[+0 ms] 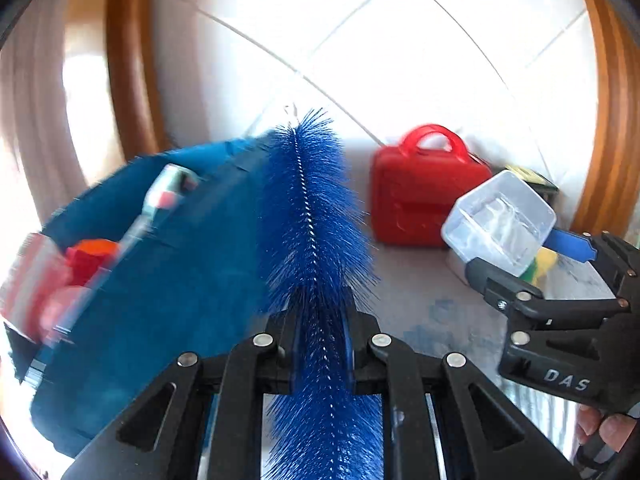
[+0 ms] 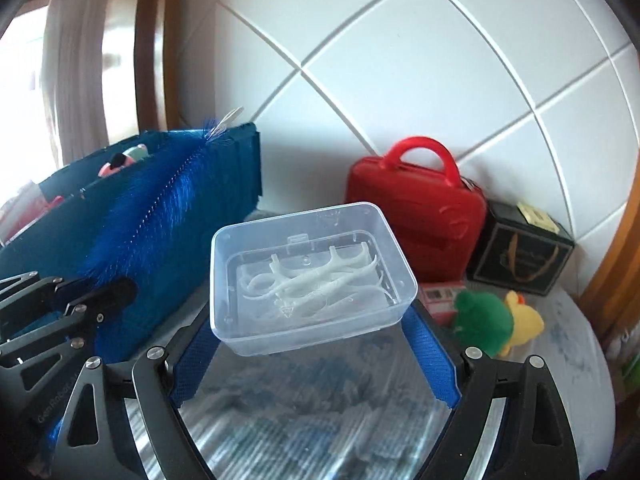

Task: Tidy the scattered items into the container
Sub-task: 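Lift the brush and floss box toward the blue crate, then open both tools to drop the brush and floss box into the crate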

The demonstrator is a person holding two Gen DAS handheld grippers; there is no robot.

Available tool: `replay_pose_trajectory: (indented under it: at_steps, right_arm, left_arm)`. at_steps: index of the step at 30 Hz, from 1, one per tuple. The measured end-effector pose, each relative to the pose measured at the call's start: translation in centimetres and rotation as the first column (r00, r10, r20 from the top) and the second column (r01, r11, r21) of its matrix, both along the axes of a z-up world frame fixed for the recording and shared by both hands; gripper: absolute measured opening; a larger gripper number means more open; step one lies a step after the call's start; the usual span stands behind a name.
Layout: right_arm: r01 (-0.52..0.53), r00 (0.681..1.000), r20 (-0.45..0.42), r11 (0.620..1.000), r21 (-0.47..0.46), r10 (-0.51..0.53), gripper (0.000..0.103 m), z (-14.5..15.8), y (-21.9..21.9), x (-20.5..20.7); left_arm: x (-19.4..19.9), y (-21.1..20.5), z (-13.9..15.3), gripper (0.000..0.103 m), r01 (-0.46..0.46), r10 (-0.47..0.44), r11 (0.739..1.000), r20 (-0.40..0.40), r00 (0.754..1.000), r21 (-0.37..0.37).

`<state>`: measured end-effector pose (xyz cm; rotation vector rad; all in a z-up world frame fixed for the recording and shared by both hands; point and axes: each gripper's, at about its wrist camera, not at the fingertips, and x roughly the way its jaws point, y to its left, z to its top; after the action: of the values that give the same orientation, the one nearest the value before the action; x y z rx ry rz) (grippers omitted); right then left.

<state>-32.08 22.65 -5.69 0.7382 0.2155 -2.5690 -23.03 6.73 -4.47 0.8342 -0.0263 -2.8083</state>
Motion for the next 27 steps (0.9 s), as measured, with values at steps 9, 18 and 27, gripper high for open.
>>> replay_pose_trajectory:
  at_steps: [9, 18, 27]
  right_arm:
    - [-0.159, 0.983, -0.095, 0.987, -0.029, 0.156, 0.089, 7.3, -15.2, 4.1]
    - [-0.118, 0.993, 0.000, 0.992, 0.035, 0.118, 0.089, 7.5, -31.7, 2.8]
    - [-0.108, 0.986, 0.152, 0.969, 0.223, 0.075, 0.089, 4.5, -38.8, 0.2]
  left_arm:
    - [1.8, -15.7, 6.4, 0.016, -0.071, 0.069, 0.995, -0.034, 0.997, -0.071]
    - [-3.4, -28.4, 3.0, 0.016, 0.044, -0.028, 0.997, 0.218, 0.976, -0.067]
    - [-5.7, -32.3, 0.1, 0.016, 0.115, -0.101, 0.993, 0.313, 0.945, -0.027]
